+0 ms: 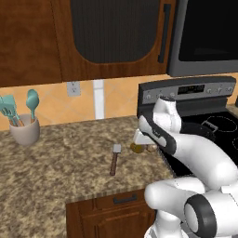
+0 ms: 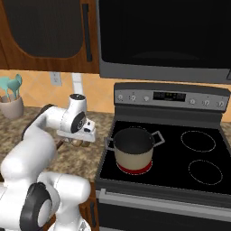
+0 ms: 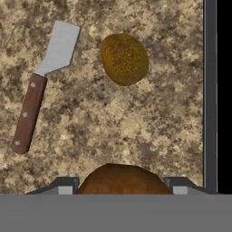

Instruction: Put the avocado and mushroom in the pot. Retrieve the spatula and lightly stir the vegetables in the pot.

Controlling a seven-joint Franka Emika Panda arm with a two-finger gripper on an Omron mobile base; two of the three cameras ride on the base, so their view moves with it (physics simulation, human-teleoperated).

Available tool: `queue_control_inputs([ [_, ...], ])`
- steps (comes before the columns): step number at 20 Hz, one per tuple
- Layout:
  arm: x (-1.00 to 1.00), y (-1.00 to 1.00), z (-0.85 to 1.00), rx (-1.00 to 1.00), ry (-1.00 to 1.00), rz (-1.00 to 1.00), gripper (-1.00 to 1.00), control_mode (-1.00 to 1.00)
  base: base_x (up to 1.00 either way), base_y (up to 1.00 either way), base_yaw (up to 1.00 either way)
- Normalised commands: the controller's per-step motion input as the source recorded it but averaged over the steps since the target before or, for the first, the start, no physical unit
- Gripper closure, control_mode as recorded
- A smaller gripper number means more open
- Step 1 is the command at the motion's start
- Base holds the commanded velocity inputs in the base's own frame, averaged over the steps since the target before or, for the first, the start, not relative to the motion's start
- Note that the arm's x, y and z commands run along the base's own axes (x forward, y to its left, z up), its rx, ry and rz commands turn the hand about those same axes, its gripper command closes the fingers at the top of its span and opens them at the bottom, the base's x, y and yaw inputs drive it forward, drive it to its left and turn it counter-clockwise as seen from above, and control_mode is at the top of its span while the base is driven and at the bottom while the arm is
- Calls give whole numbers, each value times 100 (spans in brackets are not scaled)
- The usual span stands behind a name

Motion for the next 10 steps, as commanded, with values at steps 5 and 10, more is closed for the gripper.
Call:
queue_control_inputs([
  [5, -31, -35, 100, -7, -10, 0, 100, -100, 0, 0, 0],
  [10, 36, -77, 40, -16, 10, -9, 100, -100, 0, 0, 0],
])
